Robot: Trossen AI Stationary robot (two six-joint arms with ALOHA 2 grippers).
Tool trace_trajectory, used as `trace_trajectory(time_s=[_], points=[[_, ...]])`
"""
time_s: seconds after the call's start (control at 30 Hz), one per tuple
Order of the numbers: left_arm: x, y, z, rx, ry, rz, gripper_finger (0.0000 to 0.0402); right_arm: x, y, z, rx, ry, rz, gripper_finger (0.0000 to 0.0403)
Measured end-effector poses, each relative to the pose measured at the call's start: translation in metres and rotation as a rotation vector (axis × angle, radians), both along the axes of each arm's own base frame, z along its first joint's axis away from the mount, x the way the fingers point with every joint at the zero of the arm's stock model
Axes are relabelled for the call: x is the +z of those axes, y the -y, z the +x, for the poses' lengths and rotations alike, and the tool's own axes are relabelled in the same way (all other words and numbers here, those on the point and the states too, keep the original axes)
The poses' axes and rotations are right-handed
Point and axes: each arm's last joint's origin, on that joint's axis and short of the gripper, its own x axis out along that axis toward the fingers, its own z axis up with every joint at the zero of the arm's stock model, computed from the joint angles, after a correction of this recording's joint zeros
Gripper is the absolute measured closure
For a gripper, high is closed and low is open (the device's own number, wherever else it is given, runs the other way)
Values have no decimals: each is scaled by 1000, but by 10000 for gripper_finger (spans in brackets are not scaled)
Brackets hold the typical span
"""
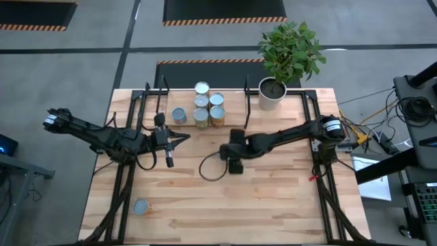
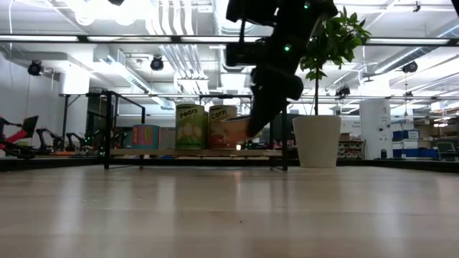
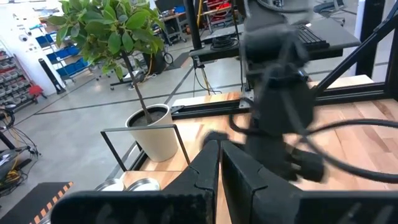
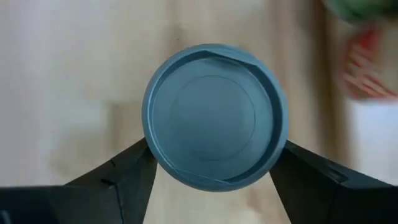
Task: Pick and place cans onto a shelf
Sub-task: Put the canned mushrooms on the shelf
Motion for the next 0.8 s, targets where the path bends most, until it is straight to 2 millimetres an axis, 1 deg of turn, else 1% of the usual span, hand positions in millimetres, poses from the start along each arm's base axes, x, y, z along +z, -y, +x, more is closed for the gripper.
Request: trace_trajectory(time_s=[0.1,0.17,0.4,0.6,0.8], points=[[0,0,0,0,2,-1,402,8,21,-9,-59,-47,-58,137],[0,0,0,0,2,2,402,11,36,-12,-82,-60,-69,136],[0,0,0,0,1,2,402,12,75,-15,-89,-96,-107,134],[0,0,0,0,1,2,402,12,91,-16,-62,-113,-139,133],[0,0,0,0,2,2,402,14,94,-17,-44,-119,-154,133]])
